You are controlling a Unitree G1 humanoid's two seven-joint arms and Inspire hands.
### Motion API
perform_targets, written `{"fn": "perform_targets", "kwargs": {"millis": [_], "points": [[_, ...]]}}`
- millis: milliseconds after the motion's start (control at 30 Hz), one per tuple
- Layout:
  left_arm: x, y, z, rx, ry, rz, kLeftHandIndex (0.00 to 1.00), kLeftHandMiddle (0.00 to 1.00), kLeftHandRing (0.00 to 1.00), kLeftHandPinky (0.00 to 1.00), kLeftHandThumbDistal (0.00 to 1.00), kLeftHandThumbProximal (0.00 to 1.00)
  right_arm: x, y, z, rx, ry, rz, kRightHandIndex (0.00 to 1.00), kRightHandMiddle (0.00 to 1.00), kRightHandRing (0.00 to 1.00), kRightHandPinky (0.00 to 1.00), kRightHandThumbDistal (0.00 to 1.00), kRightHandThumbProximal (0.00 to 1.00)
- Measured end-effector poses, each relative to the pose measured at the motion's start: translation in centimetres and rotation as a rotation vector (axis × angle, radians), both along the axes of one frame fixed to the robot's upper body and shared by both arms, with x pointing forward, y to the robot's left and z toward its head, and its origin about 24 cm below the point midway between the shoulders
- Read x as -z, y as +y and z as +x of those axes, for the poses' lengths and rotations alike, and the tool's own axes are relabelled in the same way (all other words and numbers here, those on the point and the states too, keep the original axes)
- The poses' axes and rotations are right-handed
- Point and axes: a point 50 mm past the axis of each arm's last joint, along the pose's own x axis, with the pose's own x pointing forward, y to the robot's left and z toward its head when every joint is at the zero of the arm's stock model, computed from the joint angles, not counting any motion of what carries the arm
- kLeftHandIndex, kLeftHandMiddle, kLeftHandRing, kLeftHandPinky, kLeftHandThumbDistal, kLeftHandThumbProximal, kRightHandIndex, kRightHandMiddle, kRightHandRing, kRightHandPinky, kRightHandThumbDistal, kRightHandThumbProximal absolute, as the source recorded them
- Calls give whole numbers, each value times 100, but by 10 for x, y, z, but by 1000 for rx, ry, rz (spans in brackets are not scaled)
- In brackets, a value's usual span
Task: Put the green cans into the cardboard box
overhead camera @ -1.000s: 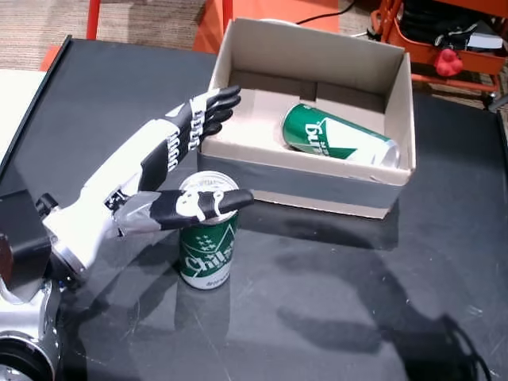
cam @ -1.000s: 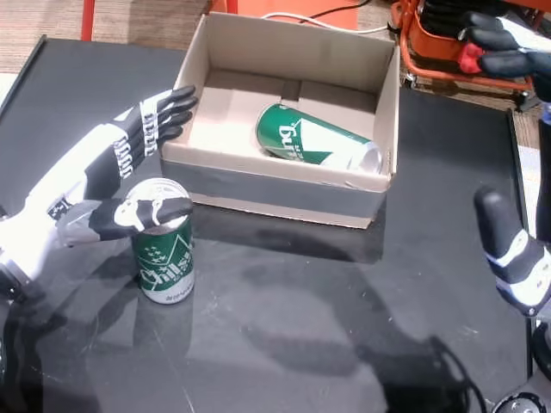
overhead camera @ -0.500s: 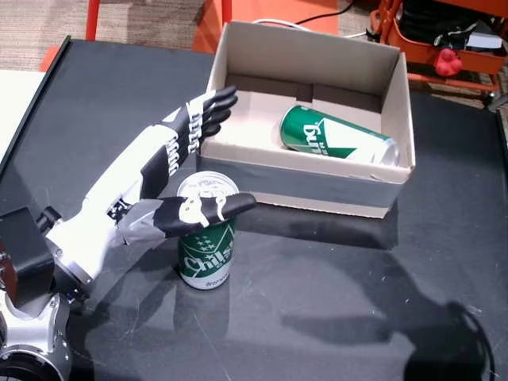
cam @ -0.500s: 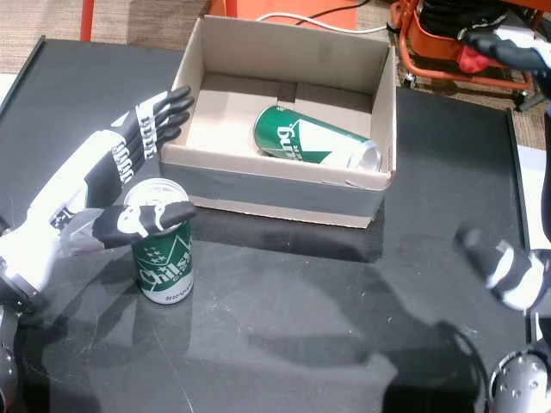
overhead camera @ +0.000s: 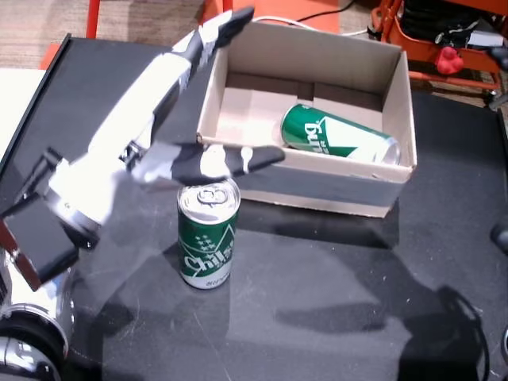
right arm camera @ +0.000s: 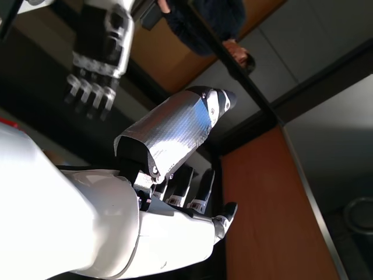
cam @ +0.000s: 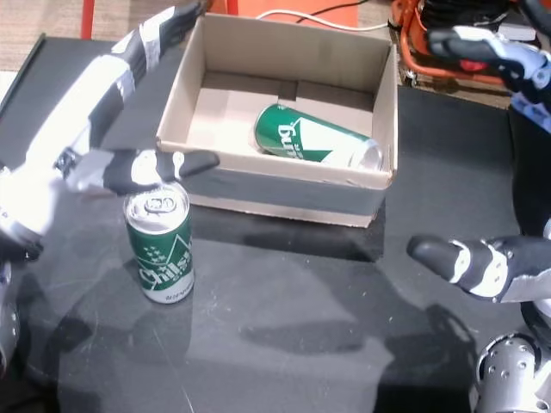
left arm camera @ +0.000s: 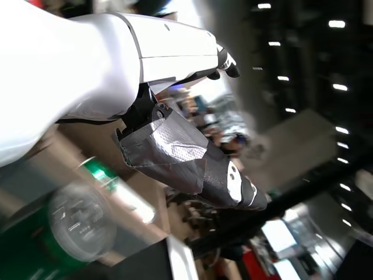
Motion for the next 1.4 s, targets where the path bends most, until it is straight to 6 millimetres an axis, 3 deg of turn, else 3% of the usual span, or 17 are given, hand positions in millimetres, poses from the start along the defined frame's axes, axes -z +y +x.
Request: {"fn": "perform_targets", "kwargs": {"millis": [67, 133, 233, 300, 500, 600, 667, 700, 767, 833, 900, 967, 1000, 1200, 1300, 1400], "points": [[-19, -2, -7, 28, -145, -14, 100, 100, 100, 99, 100, 29, 0, 1, 2, -5, -2, -8, 66, 71, 75, 90, 91, 60], [-35, -4, -14, 66, -269, -42, 98, 100, 100, 99, 100, 32, 1, 1, 2, -9, 2, -6, 66, 70, 74, 90, 89, 64], [-41, -6, -22, 126, -326, -58, 100, 100, 100, 100, 100, 33, 0, 1, 3, -5, -1, -4, 70, 71, 76, 91, 96, 66], [-33, -7, -24, 167, -270, -47, 100, 100, 100, 100, 100, 32, 0, -1, 3, -2, 1, 1, 71, 72, 76, 91, 100, 70], [12, -8, -40, 319, -15, 20, 100, 100, 100, 100, 100, 24, 1, -4, 2, -10, 17, 4, 74, 73, 77, 91, 100, 68], [33, -10, -53, 381, 85, 47, 100, 100, 100, 99, 100, 25, 1, -5, 2, -11, 19, 0, 74, 70, 74, 90, 96, 63], [45, -11, -62, 407, 147, 46, 100, 100, 100, 98, 100, 26, -1, -6, 2, -11, 19, -3, 73, 69, 72, 91, 99, 65], [51, -11, -65, 420, 185, 43, 100, 99, 100, 96, 100, 28, -2, -6, 2, -8, 15, -4, 72, 69, 72, 91, 98, 62], [60, -12, -70, 439, 250, 34, 98, 95, 94, 89, 100, 21, -4, -6, 1, -9, 7, -12, 70, 71, 74, 92, 100, 64], [65, -12, -72, 467, 304, 24, 90, 89, 91, 83, 100, 16, -5, -7, 1, -8, 7, -13, 70, 72, 75, 92, 100, 61], [67, -12, -73, 494, 342, 12, 83, 84, 90, 81, 100, 10, -5, -8, 1, -12, 12, -12, 70, 73, 75, 91, 100, 59], [64, -10, -71, 496, 349, 8, 82, 86, 91, 81, 99, 0, -5, -9, 0, -14, 20, -10, 69, 70, 72, 87, 100, 61], [62, -7, -71, 487, 341, 4, 84, 88, 91, 81, 97, 0, -4, -10, -1, -6, 26, -8, 69, 68, 69, 85, 100, 58], [57, 2, -67, 431, 327, -17, 91, 90, 91, 74, 96, 0, -4, -8, -4, 59, 39, -12, 68, 56, 60, 74, 86, 73], [51, 7, -66, 356, 257, 13, 87, 86, 89, 72, 98, 0, 0, -6, -7, 84, 74, 8, 68, 54, 57, 70, 99, 76], [47, 9, -65, 309, 201, 33, 80, 83, 88, 71, 99, 0, -1, -4, -6, 95, 88, 4, 64, 50, 55, 73, 100, 78]]}}
